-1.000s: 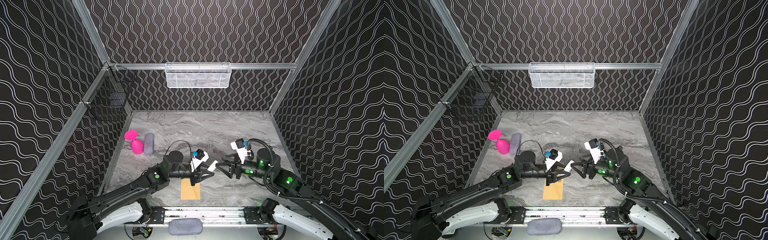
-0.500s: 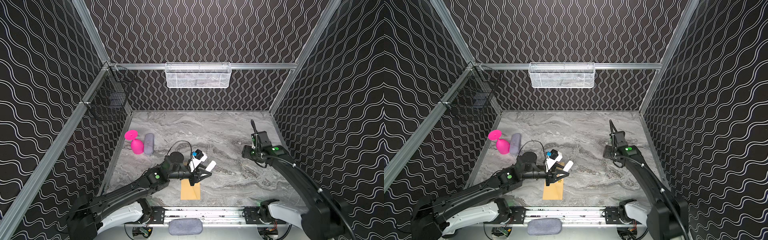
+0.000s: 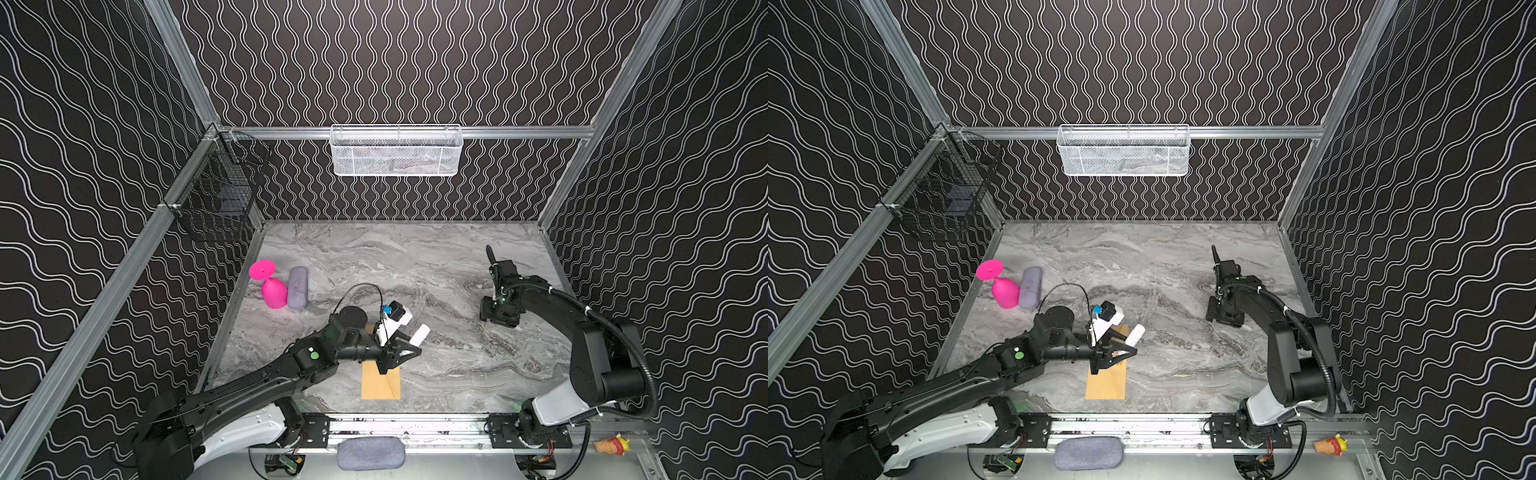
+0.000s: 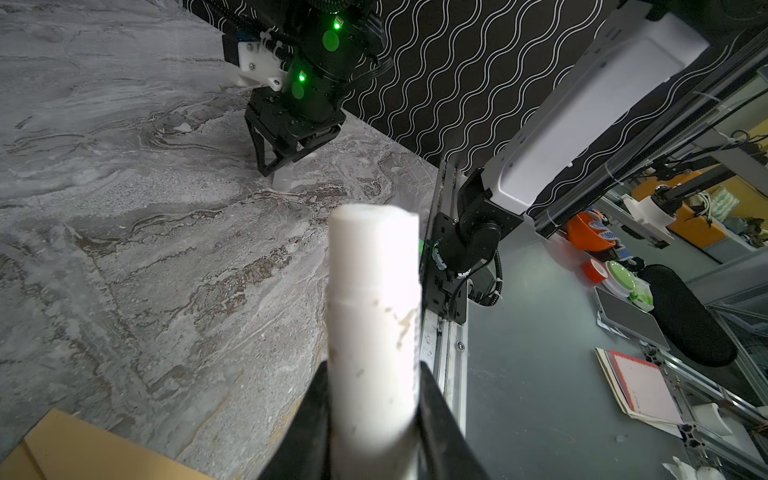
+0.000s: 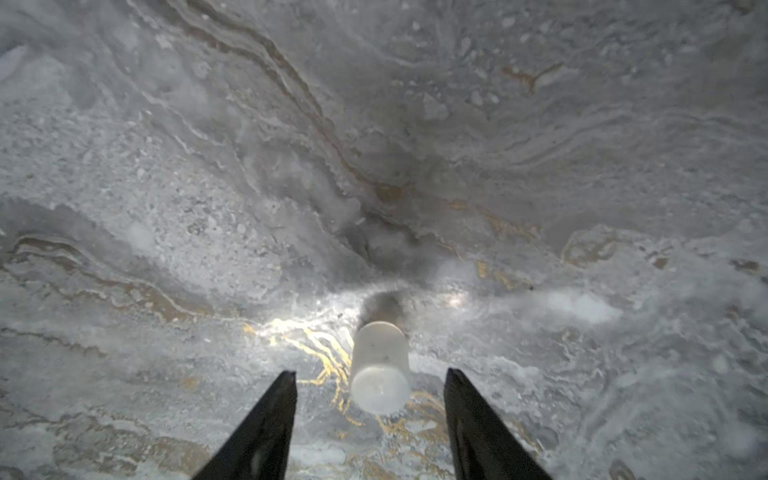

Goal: Place the letter into the envelope and seal it

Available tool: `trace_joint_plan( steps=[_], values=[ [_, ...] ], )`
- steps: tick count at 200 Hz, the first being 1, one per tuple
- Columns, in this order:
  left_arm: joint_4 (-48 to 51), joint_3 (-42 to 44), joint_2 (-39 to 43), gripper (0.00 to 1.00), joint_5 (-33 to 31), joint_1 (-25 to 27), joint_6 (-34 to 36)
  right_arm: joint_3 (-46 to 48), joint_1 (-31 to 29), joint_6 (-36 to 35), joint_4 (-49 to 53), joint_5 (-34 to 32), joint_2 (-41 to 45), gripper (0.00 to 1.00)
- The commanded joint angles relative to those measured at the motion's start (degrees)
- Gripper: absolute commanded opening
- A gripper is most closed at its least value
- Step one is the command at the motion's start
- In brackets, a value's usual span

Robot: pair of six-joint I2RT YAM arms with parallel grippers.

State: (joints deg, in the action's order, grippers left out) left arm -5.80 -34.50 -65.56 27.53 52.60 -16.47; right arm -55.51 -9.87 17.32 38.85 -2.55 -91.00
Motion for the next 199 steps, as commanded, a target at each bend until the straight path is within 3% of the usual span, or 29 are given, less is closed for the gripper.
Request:
trace_joint_plan(
  steps=[1, 136, 167, 199],
  values=[
    [-3.07, 0.18, 0.25, 0.0, -0.06, -0.05, -0.75, -0.11, -0.06, -0.67, -0.79, -0.31, -1.19, 0.55],
    [-1.44, 1.12, 1.78, 0.0, -3.35, -0.04, -2.19, 0.55, -1.51, -2.38, -1.25, 0.01, -2.09, 0.27],
    [0.18, 3.05, 4.48, 0.0, -5.75, -0.04, -3.51, -0.61, -8.41, -0.76, -0.39, -0.07, 0.02, 0.25],
    [4.64, 4.73, 9.26, 0.0, -9.22, -0.02, -5.15, -3.77, -20.84, 3.28, 0.85, -0.54, -1.2, 0.24]
  ],
)
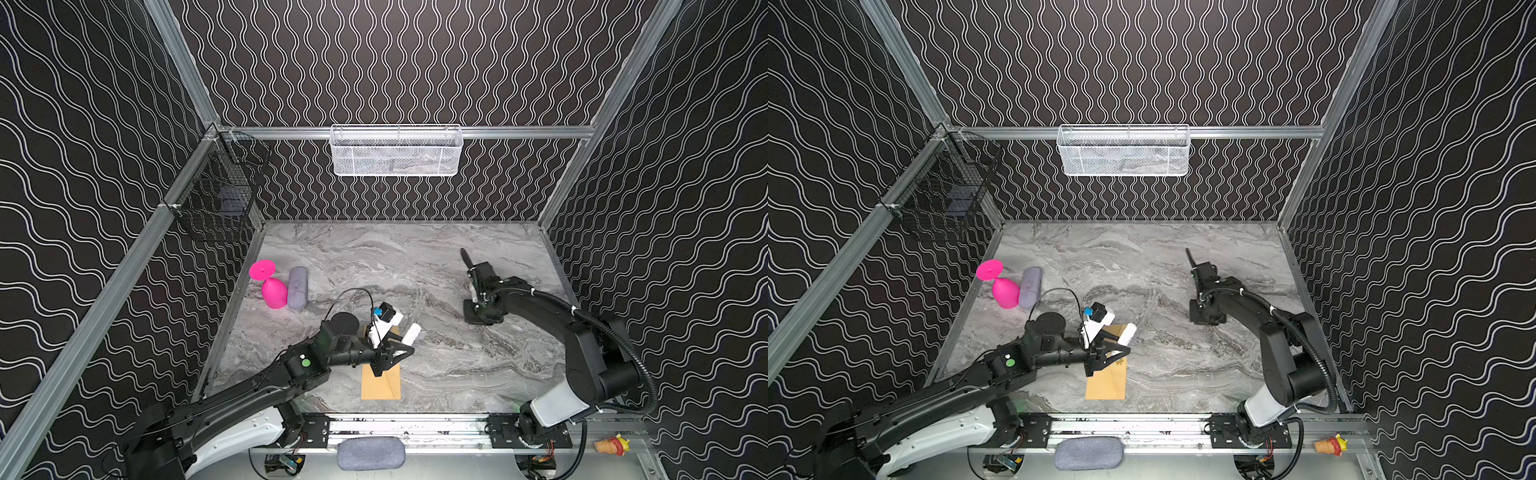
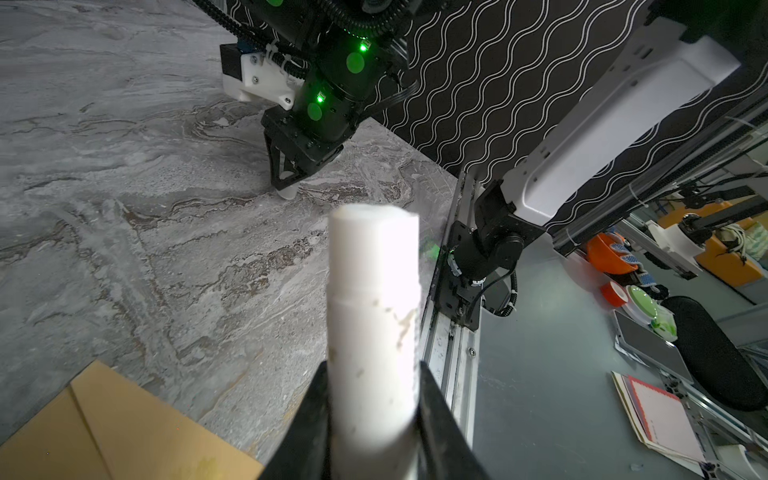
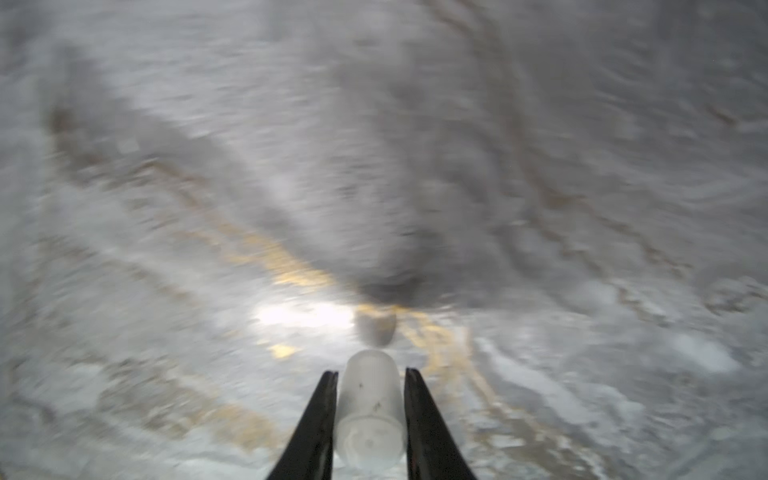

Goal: Place the letter into the envelope and seal it

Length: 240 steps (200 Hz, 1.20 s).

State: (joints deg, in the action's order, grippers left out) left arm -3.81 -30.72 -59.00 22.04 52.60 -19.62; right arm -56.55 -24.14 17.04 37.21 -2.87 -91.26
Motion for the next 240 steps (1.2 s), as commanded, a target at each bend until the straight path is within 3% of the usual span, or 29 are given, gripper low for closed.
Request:
trace_joint_plan(
  steps=[1, 35, 85, 240],
  values=[
    [2.84, 1.02, 2.9, 0.0, -3.88, -0.03, -2.05, -2.84, -7.03, 3.68, 2.54, -0.21, -1.03, 0.24],
    [8.41, 2.66, 8.95, 0.0, -7.28, -0.04, -3.84, -7.12, -16.62, 6.7, 4.7, -0.77, -5.35, 0.24],
    [10.82, 3.64, 10.76, 0.0, -8.93, -0.04, -4.51, -7.81, -22.59, 9.43, 4.32, -1.15, -7.67, 0.24],
    [9.83, 4.09, 9.69, 0.0, -8.77, -0.04, -3.41, -4.04, -24.02, 10.72, 0.86, -0.94, -9.36, 0.33]
  ],
)
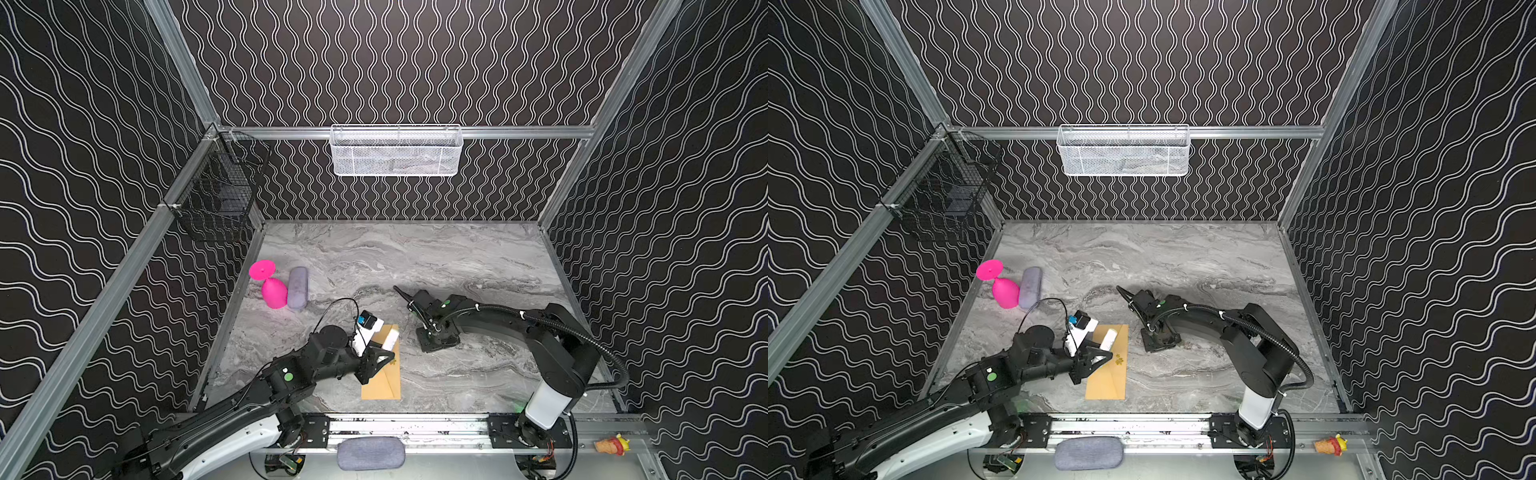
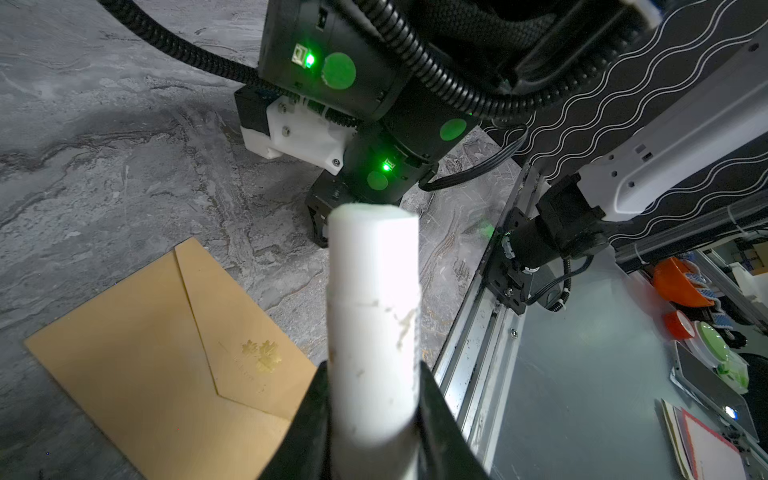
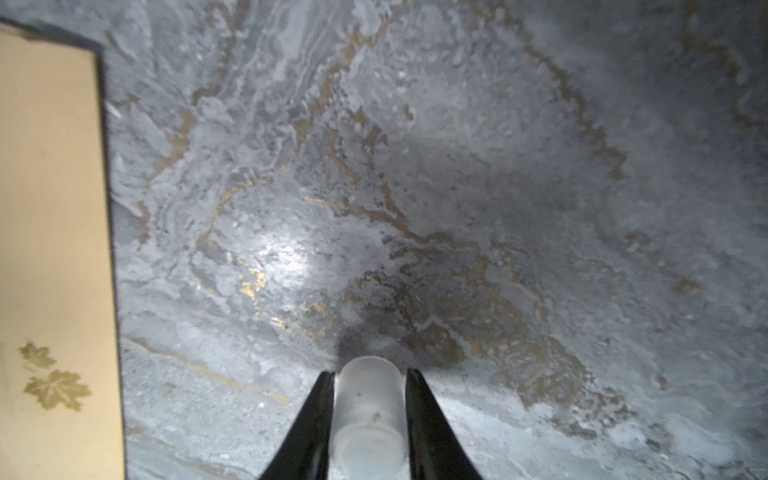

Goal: Place the letter into the envelope and seal it

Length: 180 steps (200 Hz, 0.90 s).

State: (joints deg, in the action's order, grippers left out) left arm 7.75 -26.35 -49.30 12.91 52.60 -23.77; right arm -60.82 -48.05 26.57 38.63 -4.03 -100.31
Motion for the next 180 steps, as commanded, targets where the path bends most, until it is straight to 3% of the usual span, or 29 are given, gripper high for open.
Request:
trace_joint_plan(
  steps=[1, 33, 77, 140, 180],
  values=[
    [-1.71, -0.28, 0.03, 0.0, 0.36, -0.04, 0.74, 0.24, -0.11, 1.16, -0.57, 0.23, -0.32, 0.34],
    [-1.75, 0.18, 1.0, 0.0, 0.18, -0.04, 1.07, -0.33, -0.46, 1.36, 0.14, 0.37, 0.41, 0.47],
    [-1.86, 0.46, 1.49, 0.0, 1.37, -0.04, 0.58, 0.11, -0.54, -1.35, 1.06, -0.66, 5.17, 0.57],
    [-2.84, 1.52, 2.22, 0.0, 2.41, -0.04, 0.17, 5.53, -0.55, -15.06, -2.48, -1.53, 11.72, 0.59],
    [-2.15, 1.3, 3.19, 0.0, 2.52, -0.04, 0.48, 6.35, 0.05, -15.71, -4.67, 0.5, 10.91, 0.59]
  ],
)
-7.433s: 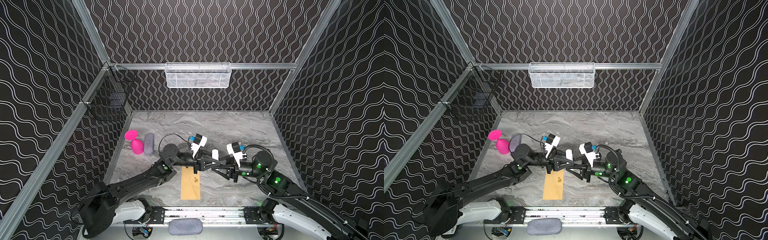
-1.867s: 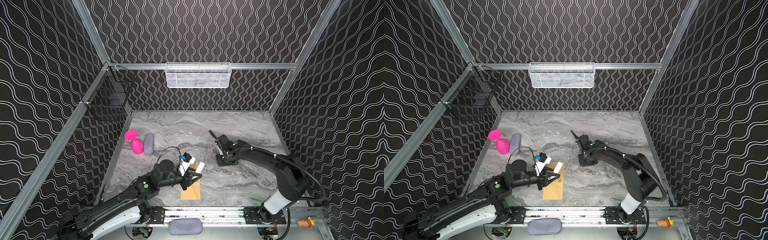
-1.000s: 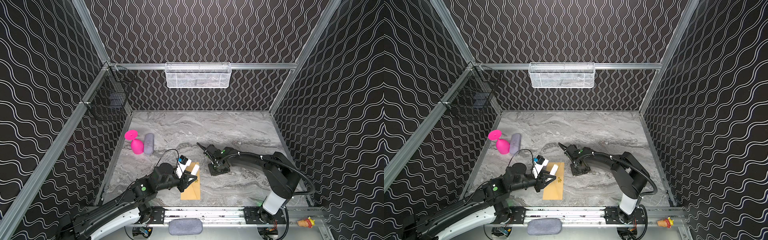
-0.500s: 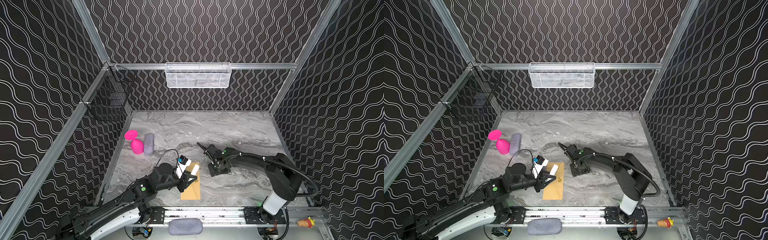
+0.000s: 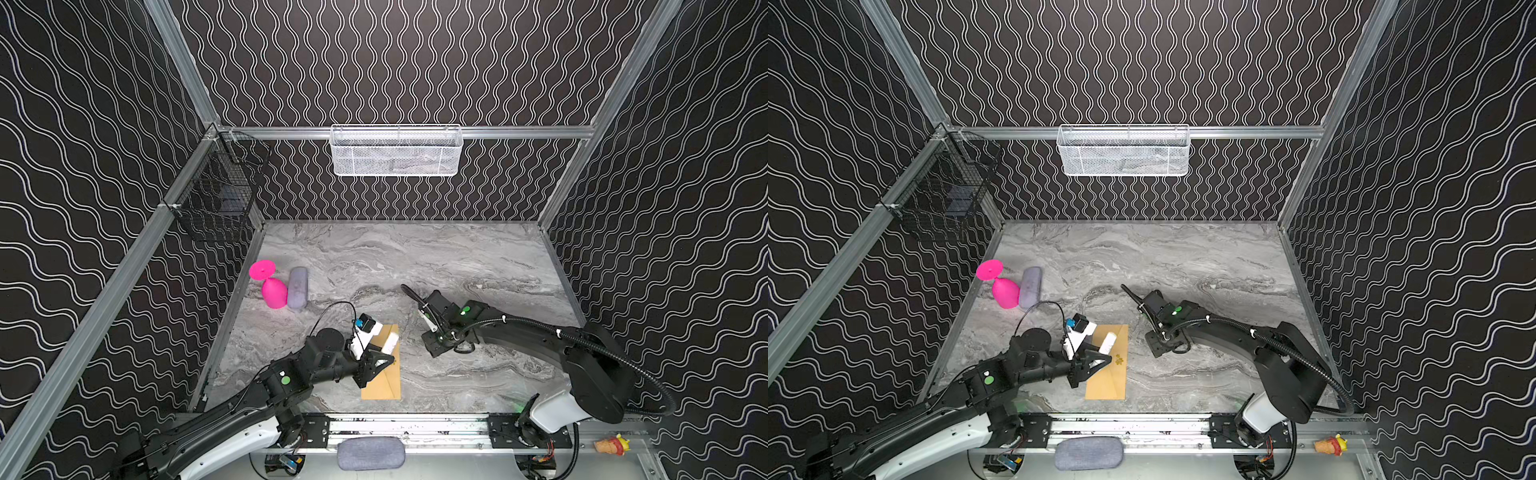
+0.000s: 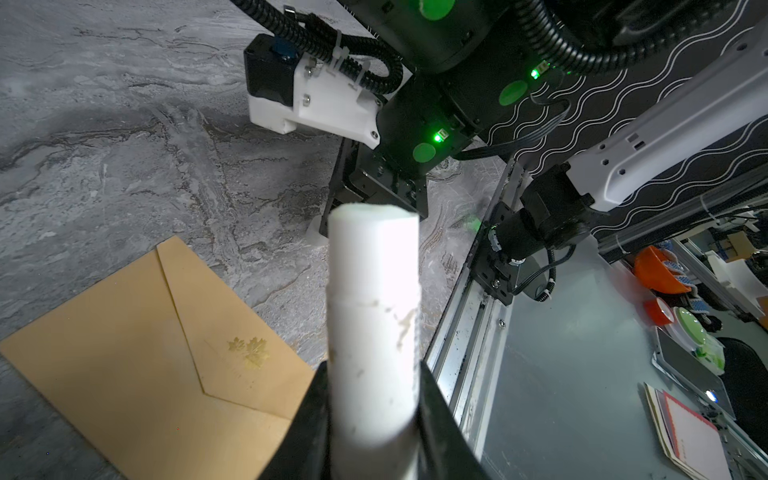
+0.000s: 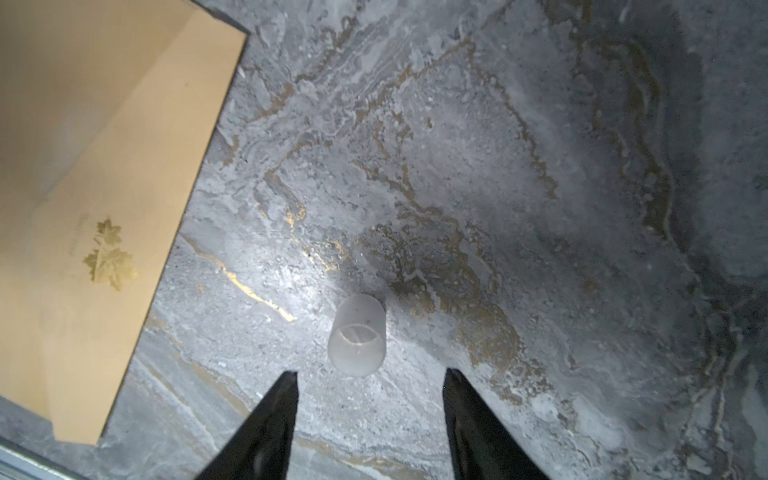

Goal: Place the letter into the envelope and seal it

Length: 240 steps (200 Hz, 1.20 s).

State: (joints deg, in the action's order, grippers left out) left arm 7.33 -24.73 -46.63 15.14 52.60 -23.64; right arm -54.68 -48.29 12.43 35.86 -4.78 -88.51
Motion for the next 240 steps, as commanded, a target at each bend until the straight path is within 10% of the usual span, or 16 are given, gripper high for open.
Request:
trace_joint_plan(
  steps=[1, 240],
  values=[
    [-1.72, -0.32, 0.51, 0.0, 0.27, -0.04, 0.35, 0.11, 0.3, -1.46, -1.82, 1.3, -1.06, 0.59],
    [-2.53, 0.15, -0.72, 0.0, 0.27, -0.04, 0.85, 2.06, 0.54, 3.61, -4.76, 0.8, -1.49, 0.27]
  ],
)
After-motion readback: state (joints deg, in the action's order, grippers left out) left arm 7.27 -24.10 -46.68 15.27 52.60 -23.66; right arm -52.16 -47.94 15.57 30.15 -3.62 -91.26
